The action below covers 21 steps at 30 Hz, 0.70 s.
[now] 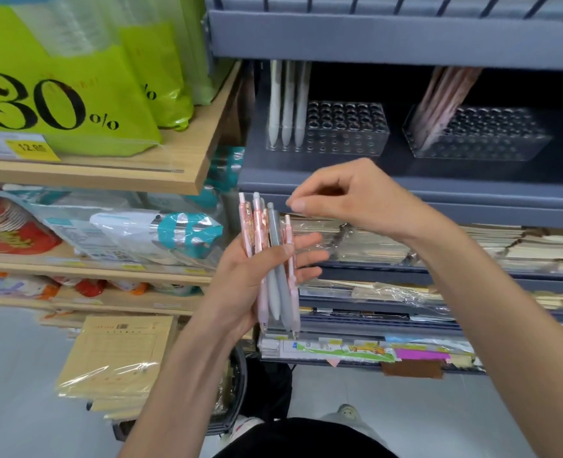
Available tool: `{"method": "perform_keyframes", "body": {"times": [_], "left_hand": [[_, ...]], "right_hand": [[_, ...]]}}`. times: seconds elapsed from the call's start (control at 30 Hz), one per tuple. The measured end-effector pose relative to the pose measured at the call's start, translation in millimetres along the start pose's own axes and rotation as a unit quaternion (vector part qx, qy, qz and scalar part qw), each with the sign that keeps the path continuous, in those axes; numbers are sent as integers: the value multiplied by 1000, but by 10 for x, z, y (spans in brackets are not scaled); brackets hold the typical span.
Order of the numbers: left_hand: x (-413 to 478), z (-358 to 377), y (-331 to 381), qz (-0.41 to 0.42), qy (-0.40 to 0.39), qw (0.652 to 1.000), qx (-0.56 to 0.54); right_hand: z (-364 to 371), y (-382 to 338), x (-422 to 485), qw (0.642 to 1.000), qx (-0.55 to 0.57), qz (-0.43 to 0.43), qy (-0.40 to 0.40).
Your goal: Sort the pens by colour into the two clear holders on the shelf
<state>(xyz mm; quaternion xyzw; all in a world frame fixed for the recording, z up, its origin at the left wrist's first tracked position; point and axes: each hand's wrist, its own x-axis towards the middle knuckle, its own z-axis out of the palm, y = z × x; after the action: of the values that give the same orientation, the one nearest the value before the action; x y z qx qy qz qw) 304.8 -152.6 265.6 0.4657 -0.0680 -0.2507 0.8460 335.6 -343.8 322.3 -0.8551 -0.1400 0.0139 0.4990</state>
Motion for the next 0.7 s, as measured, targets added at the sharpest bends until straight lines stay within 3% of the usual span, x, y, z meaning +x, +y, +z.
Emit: {"method": "perform_keyframes", "body": {"times": [0.13, 0.33, 0.5, 0.6, 0.7], "left_hand": [[60, 244, -148, -1, -2, 1000, -2], [155, 575, -368, -20, -11, 999, -36], [236, 765, -511, -21, -23, 999, -32], [282, 897, -614, -17, -21, 999, 19], [352, 1038, -719, 2, 0, 998, 64]], "right_hand": [[-171, 60, -153, 998, -19, 25, -54], [-504, 206, -367, 997, 10, 31, -68], [-895, 349, -535, 994, 108, 14, 26], [-1050, 422, -620, 976, 190, -3, 105], [-1101, 491, -728, 962, 237, 15, 135]]}}
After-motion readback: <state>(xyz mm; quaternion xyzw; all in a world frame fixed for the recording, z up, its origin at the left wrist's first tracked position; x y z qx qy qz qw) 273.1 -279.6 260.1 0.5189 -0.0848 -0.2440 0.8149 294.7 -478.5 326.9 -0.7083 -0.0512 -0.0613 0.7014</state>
